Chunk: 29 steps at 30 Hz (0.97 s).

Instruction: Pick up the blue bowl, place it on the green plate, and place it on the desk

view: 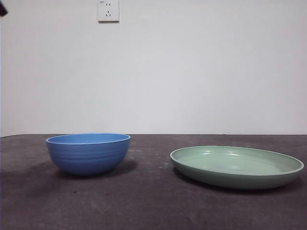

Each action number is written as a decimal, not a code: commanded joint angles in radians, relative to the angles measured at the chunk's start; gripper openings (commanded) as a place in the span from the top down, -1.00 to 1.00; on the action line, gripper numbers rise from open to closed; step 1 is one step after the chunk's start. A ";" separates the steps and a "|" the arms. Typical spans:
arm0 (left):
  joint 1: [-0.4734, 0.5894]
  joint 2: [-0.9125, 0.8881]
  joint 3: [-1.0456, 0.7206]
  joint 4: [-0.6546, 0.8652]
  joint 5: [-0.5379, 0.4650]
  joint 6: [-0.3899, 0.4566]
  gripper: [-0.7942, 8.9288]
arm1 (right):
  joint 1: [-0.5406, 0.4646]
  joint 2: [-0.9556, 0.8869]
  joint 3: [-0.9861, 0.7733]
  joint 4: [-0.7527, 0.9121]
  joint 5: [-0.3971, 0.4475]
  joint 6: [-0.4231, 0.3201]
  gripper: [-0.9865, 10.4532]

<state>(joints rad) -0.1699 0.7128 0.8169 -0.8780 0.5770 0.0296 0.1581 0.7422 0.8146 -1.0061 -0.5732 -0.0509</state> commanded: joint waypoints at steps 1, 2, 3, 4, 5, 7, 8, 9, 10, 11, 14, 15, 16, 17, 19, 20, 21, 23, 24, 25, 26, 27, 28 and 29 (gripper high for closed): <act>-0.003 0.005 0.022 0.011 0.006 0.006 -0.07 | 0.003 0.008 0.018 0.010 -0.003 -0.001 0.13; -0.003 0.005 0.022 0.011 0.006 0.006 -0.07 | 0.003 0.008 0.018 0.011 -0.003 -0.001 0.13; -0.003 0.005 0.022 0.011 0.006 0.005 -0.07 | 0.003 0.008 0.018 0.011 -0.003 -0.001 0.13; -0.003 0.005 0.022 0.011 0.006 0.004 -0.06 | 0.003 0.008 0.018 0.011 -0.003 -0.001 0.13; -0.003 0.006 0.022 0.012 0.006 0.004 -0.06 | 0.003 0.008 0.018 0.011 -0.003 -0.001 0.13; -0.003 0.008 0.022 0.016 0.006 0.003 -0.06 | 0.003 0.008 0.018 0.011 -0.003 -0.001 0.13; -0.003 0.010 0.022 0.020 0.005 -0.002 -0.06 | 0.003 0.008 0.018 0.010 -0.003 -0.001 0.13; -0.003 0.014 0.022 0.031 -0.003 -0.020 -0.06 | 0.003 0.008 0.018 0.011 -0.003 -0.001 0.13; -0.003 0.018 0.022 0.040 -0.008 -0.032 -0.06 | 0.003 0.008 0.018 0.011 -0.003 -0.001 0.13; -0.003 0.024 0.023 0.048 -0.010 -0.040 -0.06 | 0.003 0.008 0.018 0.011 -0.003 -0.001 0.13; -0.006 0.054 0.037 0.065 -0.021 -0.050 -0.06 | 0.003 0.008 0.018 0.011 -0.003 -0.001 0.13; -0.010 0.071 0.048 0.065 -0.038 -0.049 -0.06 | 0.003 0.008 0.018 0.011 -0.003 0.000 0.13; -0.014 0.086 0.057 0.065 -0.056 -0.049 -0.06 | 0.003 0.008 0.018 0.011 -0.003 0.000 0.13; -0.019 0.102 0.066 0.065 -0.074 -0.049 -0.06 | 0.003 0.008 0.018 0.011 -0.003 0.000 0.13; -0.031 0.146 0.092 0.066 -0.118 -0.052 -0.05 | 0.003 0.008 0.018 0.011 -0.003 0.000 0.13; -0.036 0.169 0.105 0.068 -0.135 -0.058 -0.05 | 0.003 0.008 0.018 0.011 -0.003 0.000 0.13; -0.043 0.201 0.125 0.070 -0.157 -0.065 -0.05 | 0.003 0.008 0.018 0.011 -0.003 0.000 0.13; -0.053 0.257 0.157 0.079 -0.179 -0.069 -0.05 | 0.003 0.008 0.018 0.011 -0.003 -0.001 0.13; -0.060 0.293 0.178 0.087 -0.198 -0.075 -0.04 | 0.003 0.008 0.018 0.011 -0.003 0.000 0.13; -0.067 0.323 0.195 0.090 -0.214 -0.076 -0.02 | 0.003 0.008 0.018 0.011 -0.003 0.000 0.13; -0.074 0.355 0.214 0.092 -0.230 -0.076 0.02 | 0.003 0.008 0.018 0.011 -0.003 0.000 0.13; -0.083 0.394 0.237 0.092 -0.262 -0.076 0.02 | 0.003 0.008 0.018 0.011 -0.002 0.000 0.13; -0.090 0.426 0.255 0.092 -0.283 -0.075 0.02 | 0.003 0.008 0.018 0.011 -0.002 0.000 0.13; -0.096 0.457 0.272 0.092 -0.302 -0.075 0.02 | 0.003 0.008 0.018 0.011 -0.002 0.000 0.13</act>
<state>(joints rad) -0.2611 1.1423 1.0622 -0.7918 0.2878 -0.0425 0.1581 0.7422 0.8146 -1.0050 -0.5735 -0.0509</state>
